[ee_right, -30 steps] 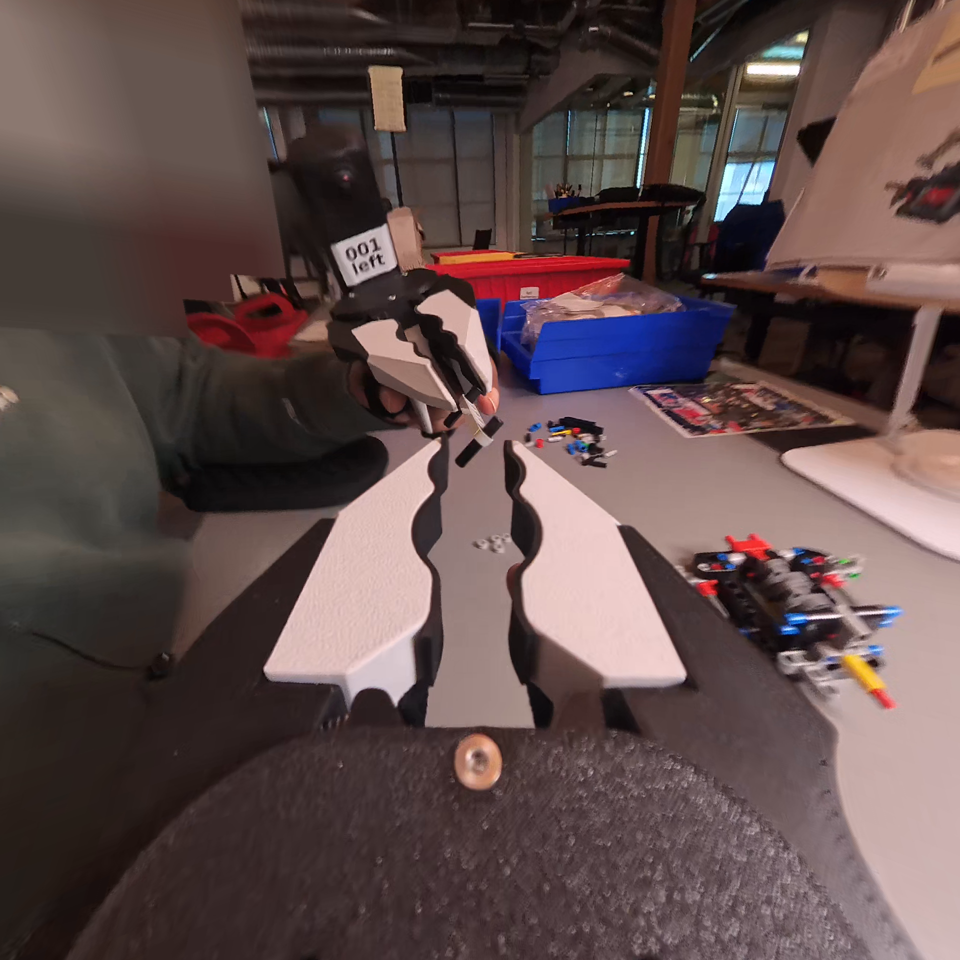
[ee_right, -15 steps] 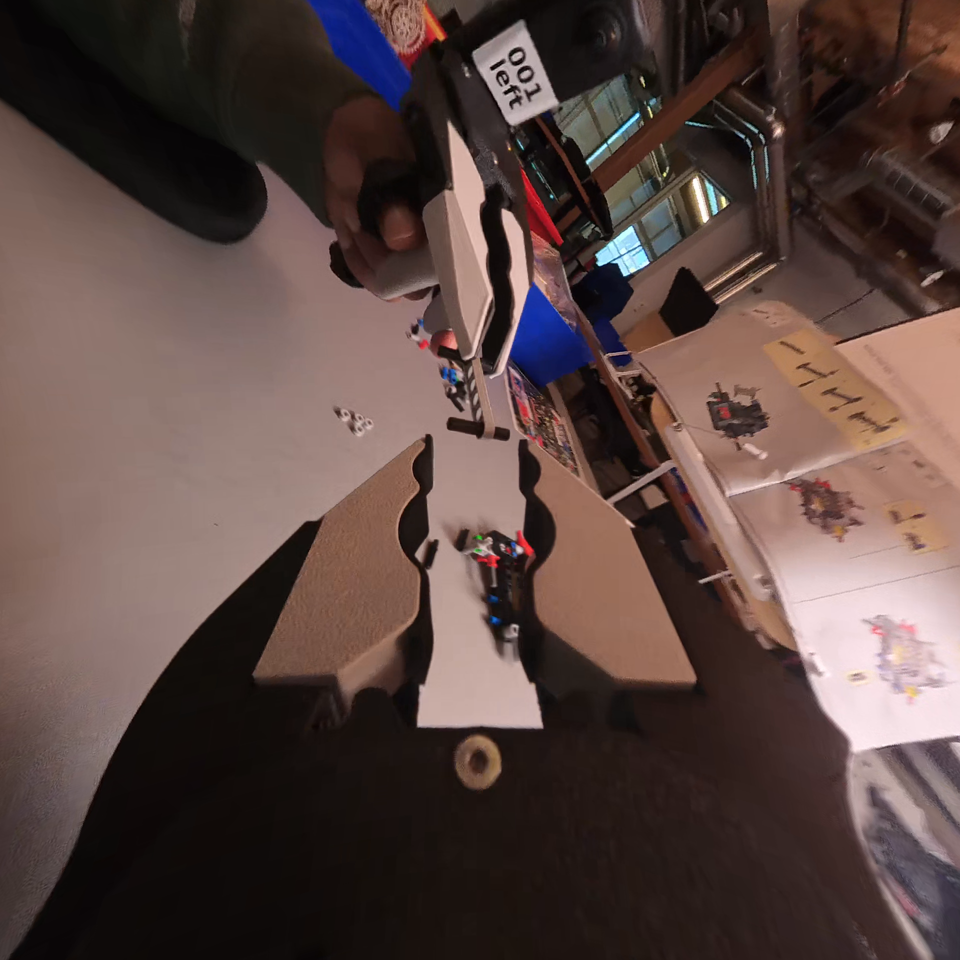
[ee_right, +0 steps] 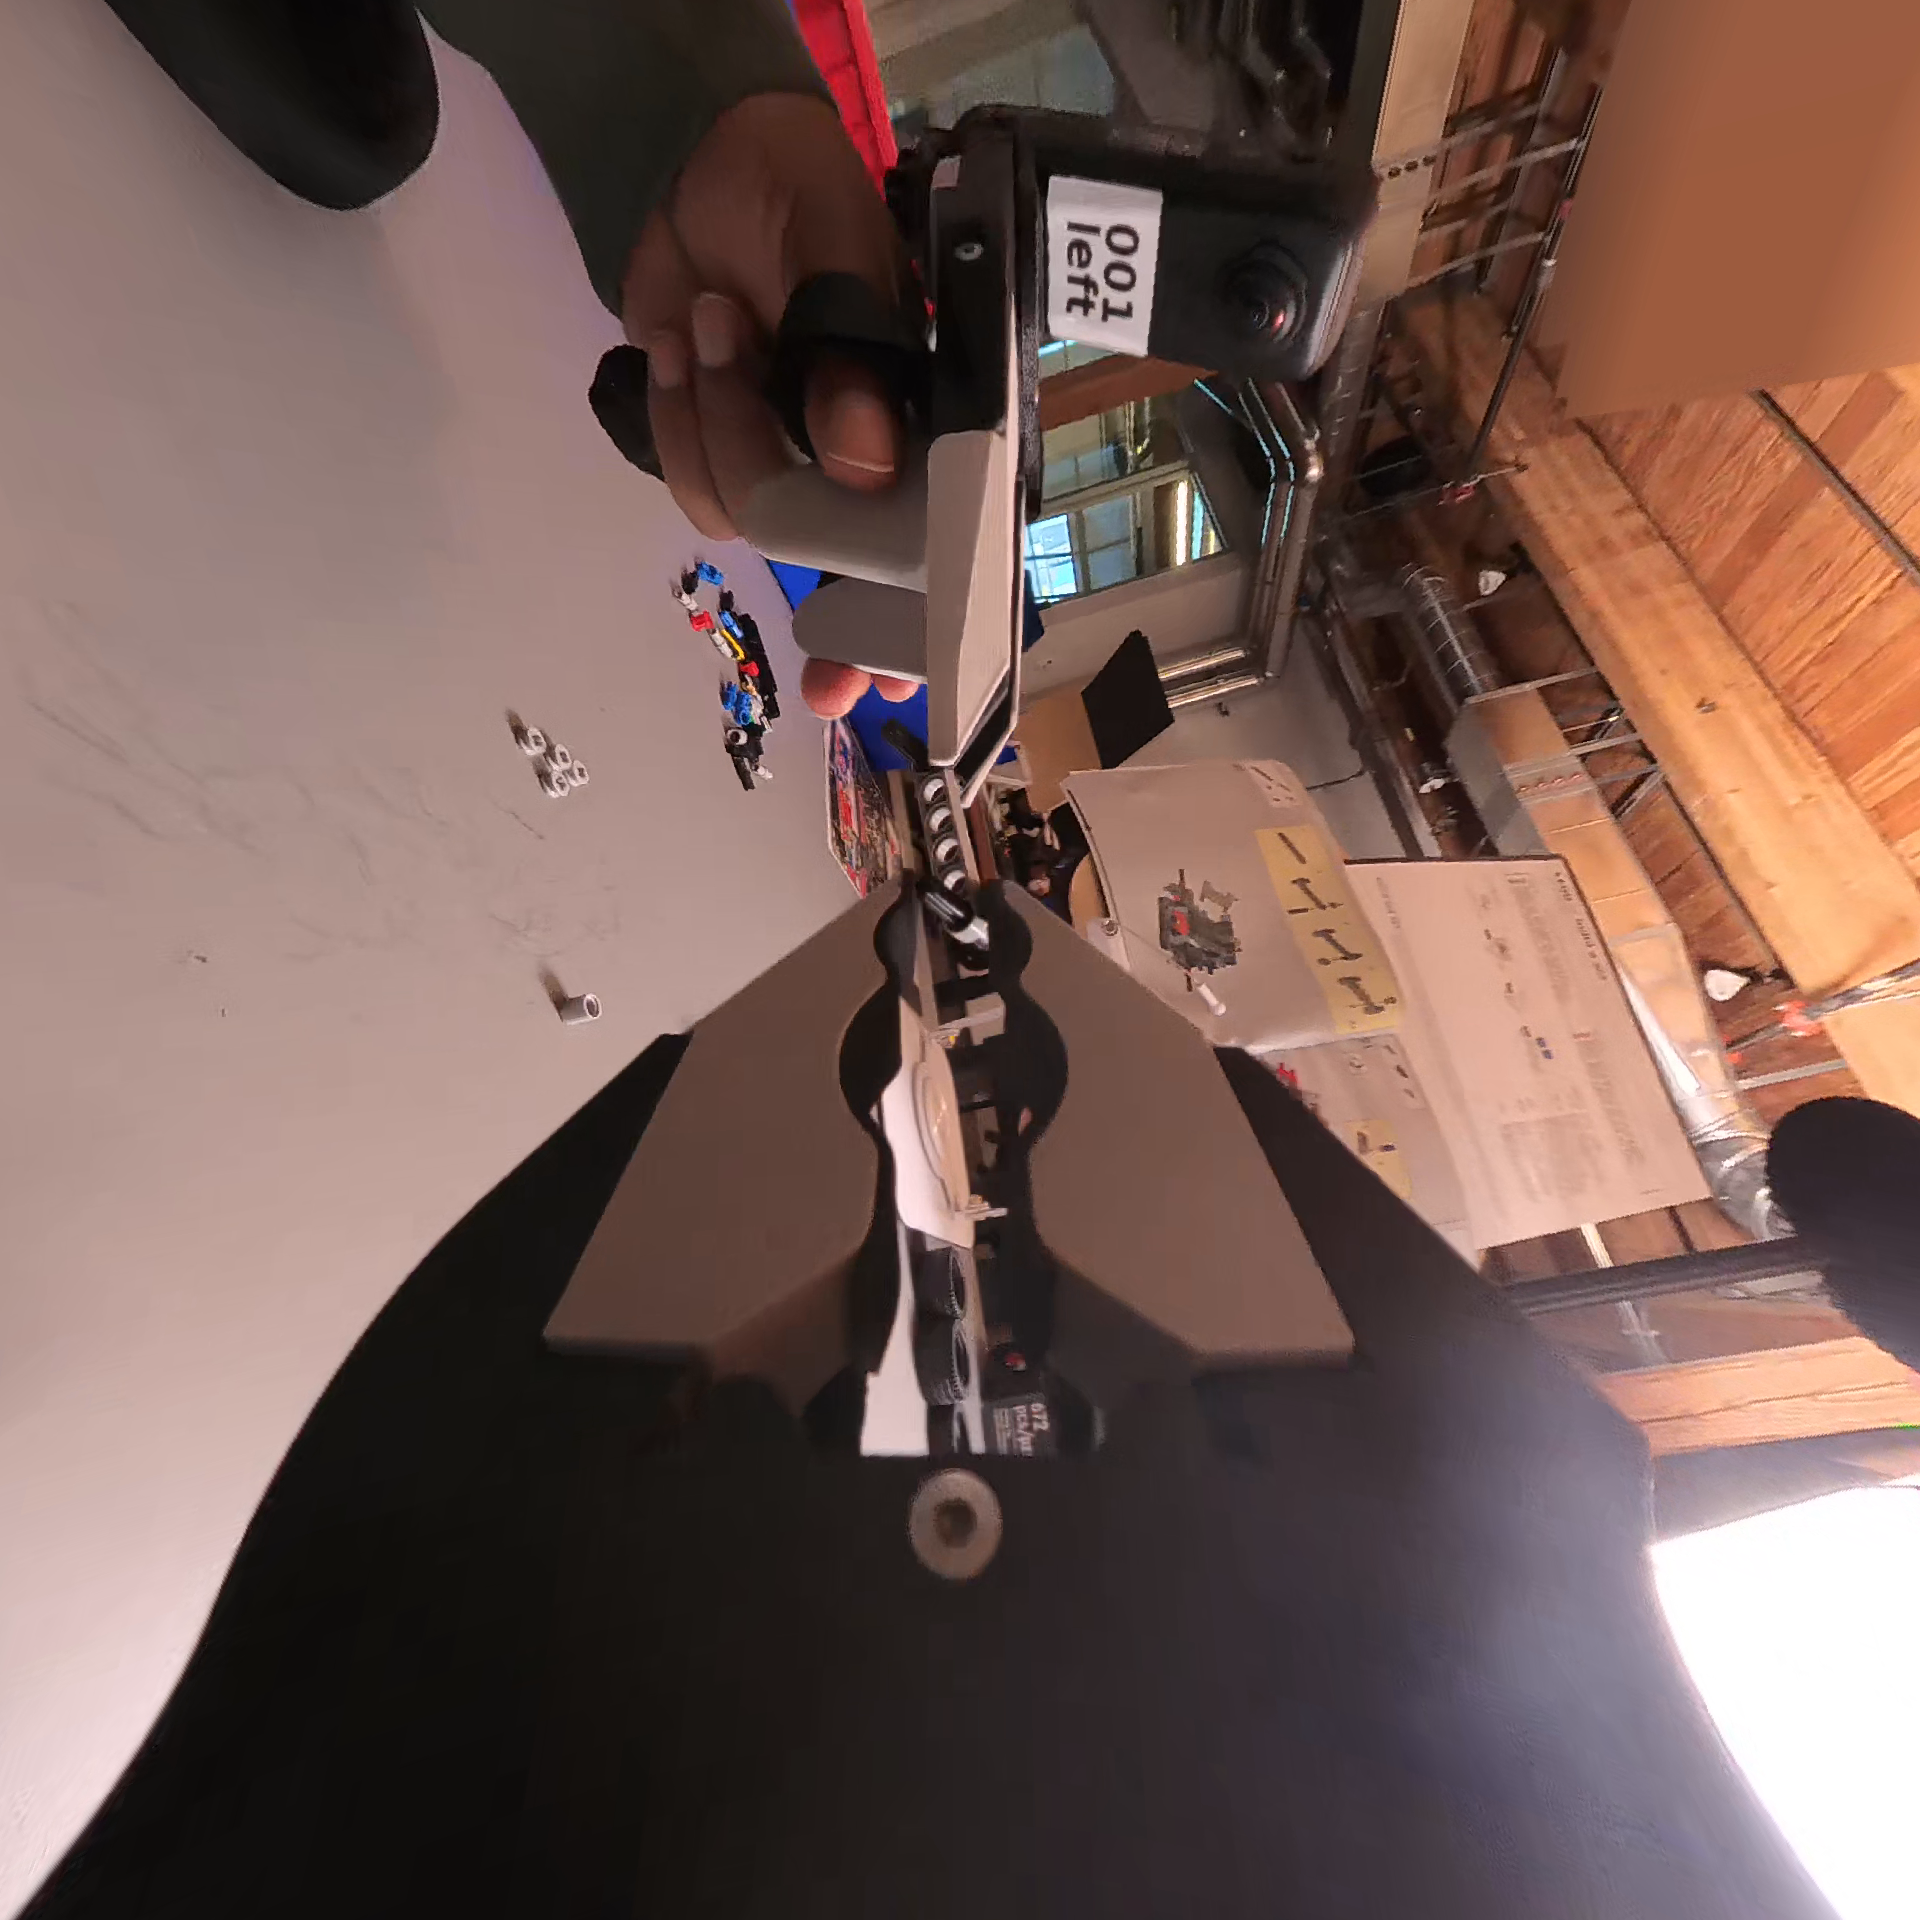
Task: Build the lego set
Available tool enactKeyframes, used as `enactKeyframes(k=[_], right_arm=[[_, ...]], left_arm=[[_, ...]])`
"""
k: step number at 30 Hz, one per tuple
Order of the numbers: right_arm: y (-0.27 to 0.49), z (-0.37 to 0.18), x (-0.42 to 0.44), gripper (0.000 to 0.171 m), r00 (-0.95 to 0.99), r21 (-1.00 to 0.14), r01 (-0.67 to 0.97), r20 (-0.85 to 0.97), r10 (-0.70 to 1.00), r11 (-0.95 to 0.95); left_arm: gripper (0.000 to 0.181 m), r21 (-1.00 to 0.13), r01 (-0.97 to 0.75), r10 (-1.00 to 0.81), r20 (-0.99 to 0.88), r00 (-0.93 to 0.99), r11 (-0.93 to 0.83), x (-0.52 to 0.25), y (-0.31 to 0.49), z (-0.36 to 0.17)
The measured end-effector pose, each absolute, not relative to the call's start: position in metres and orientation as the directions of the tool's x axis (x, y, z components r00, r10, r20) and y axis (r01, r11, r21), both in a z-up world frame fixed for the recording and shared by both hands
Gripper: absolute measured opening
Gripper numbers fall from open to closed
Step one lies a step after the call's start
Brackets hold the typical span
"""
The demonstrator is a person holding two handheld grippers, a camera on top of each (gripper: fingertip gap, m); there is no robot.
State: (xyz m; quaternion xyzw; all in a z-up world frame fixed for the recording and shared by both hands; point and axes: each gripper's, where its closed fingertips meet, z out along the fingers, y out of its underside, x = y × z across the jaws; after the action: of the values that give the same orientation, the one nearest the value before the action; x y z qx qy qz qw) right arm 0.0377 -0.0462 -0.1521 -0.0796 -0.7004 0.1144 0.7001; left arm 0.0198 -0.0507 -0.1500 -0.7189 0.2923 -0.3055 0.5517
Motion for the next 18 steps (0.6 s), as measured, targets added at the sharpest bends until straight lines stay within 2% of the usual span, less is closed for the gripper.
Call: enactKeyframes(k=[4, 11, 18], right_arm=[[-0.048, -0.149, 0.038, 0.005, 0.028, -0.227, -0.050, 0.973, 0.228, 0.973], [-0.051, -0.142, 0.037, 0.005, 0.097, -0.176, -0.057, 0.979, 0.181, 0.983], [-0.055, -0.145, 0.037, 0.004, 0.112, -0.119, -0.061, 0.986, 0.125, 0.991]], left_arm=[[0.010, -0.970, -0.069, -0.757, 0.137, 0.639, -0.234, 0.019, -0.051, -0.149], [0.010, -0.974, -0.040, -0.759, 0.147, 0.634, -0.222, 0.019, -0.052, -0.141], [0.010, -0.959, 0.010, -0.761, 0.232, 0.605, -0.284, 0.018, -0.054, -0.142]])
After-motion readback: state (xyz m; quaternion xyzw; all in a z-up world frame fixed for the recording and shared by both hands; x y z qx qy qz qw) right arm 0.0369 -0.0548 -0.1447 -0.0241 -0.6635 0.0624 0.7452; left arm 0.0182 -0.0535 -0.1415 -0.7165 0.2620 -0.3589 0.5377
